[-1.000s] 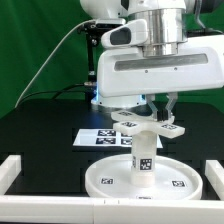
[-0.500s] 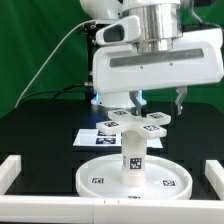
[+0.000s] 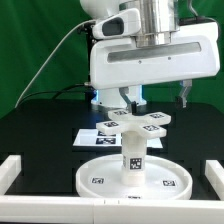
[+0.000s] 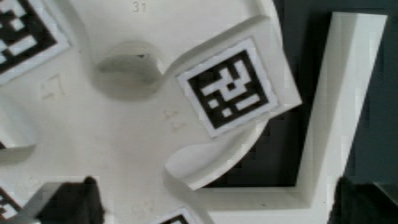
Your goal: Assemble round table
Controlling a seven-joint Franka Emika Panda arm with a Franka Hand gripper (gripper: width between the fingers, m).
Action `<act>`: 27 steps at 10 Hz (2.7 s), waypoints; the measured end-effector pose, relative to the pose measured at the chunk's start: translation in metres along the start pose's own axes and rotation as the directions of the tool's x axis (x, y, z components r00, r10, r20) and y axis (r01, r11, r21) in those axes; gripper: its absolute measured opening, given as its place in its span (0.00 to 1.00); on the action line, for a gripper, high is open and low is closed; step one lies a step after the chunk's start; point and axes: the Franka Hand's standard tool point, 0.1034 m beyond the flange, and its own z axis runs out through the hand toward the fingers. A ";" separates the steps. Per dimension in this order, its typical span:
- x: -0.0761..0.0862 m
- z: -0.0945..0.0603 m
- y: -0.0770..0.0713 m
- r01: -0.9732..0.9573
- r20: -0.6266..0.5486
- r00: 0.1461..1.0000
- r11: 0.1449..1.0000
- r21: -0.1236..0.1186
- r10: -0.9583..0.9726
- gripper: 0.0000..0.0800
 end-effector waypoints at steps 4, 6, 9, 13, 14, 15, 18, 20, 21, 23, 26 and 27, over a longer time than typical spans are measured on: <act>-0.018 -0.008 0.047 -0.222 -0.013 0.975 0.975 0.005 0.222 0.81; -0.017 -0.007 0.045 -0.223 -0.012 0.975 0.975 0.003 0.223 0.81; -0.016 -0.002 0.039 -0.365 0.007 0.931 0.931 -0.001 0.365 0.81; -0.011 0.012 0.033 -0.372 0.012 0.928 0.928 -0.014 0.373 0.81; -0.012 0.015 0.033 -0.371 0.016 0.928 0.928 -0.016 0.371 0.81; -0.013 0.018 0.034 -0.371 0.015 0.929 0.929 -0.017 0.371 0.81; -0.015 0.025 0.036 -0.367 0.020 0.930 0.930 -0.023 0.368 0.81; -0.015 0.026 0.036 -0.367 0.020 0.930 0.930 -0.023 0.368 0.66; -0.015 0.026 0.036 -0.375 0.019 0.927 0.927 -0.022 0.375 0.66; -0.015 0.026 0.035 -0.458 0.018 0.889 0.889 -0.019 0.458 0.56; -0.007 0.028 0.027 -0.680 -0.014 0.734 0.734 -0.006 0.680 0.56; -0.006 0.029 0.020 -0.755 -0.013 0.655 0.655 -0.003 0.755 0.56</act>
Offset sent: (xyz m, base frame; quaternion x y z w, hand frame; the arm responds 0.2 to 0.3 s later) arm -0.0138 -0.0523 -0.0099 0.0535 0.0302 0.0553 0.9966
